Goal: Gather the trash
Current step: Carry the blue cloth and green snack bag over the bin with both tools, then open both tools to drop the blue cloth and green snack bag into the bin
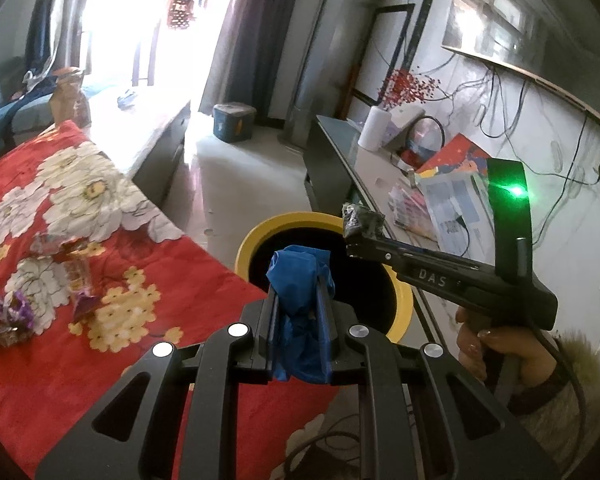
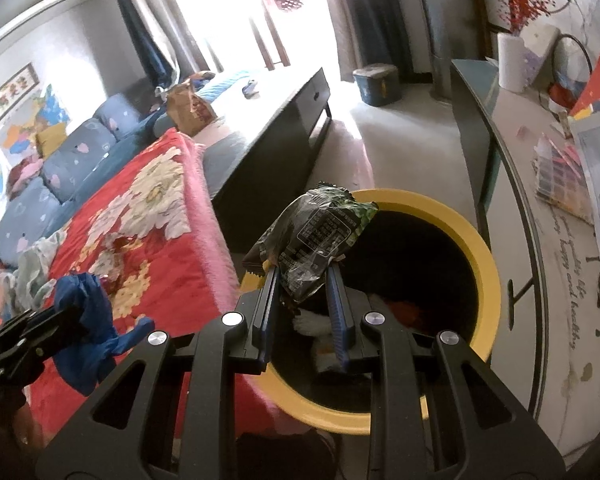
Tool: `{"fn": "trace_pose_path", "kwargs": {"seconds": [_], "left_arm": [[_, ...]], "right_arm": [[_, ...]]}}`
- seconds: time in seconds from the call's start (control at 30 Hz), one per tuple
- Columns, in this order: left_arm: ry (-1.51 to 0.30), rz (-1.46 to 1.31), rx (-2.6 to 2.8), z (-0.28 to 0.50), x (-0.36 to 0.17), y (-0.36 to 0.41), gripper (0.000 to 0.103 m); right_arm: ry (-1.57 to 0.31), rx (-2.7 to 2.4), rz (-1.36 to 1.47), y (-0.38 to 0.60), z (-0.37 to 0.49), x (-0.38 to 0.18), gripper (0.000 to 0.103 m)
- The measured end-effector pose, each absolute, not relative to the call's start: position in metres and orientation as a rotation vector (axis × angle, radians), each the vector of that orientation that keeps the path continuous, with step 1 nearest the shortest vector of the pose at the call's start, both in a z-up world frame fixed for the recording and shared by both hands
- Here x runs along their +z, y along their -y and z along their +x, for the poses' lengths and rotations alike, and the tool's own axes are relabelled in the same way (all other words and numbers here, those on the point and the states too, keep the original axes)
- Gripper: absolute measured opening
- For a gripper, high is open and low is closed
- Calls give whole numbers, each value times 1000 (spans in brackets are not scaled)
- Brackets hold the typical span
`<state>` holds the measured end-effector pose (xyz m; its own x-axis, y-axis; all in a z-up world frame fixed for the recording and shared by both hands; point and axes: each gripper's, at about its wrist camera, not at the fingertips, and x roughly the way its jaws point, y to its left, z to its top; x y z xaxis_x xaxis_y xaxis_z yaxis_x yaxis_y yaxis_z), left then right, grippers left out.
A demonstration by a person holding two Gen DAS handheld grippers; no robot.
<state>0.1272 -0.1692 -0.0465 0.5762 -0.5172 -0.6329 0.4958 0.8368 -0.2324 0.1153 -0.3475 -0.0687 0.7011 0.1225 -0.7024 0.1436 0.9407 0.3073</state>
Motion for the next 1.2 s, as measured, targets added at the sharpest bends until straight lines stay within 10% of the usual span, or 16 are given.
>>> {"fn": "trace_pose_path", "kwargs": {"seconds": [1.2], "left_arm": [[-783, 56, -663, 160, -71, 240, 16]], "right_arm": [[-869, -97, 460, 398, 105, -105, 18]]}}
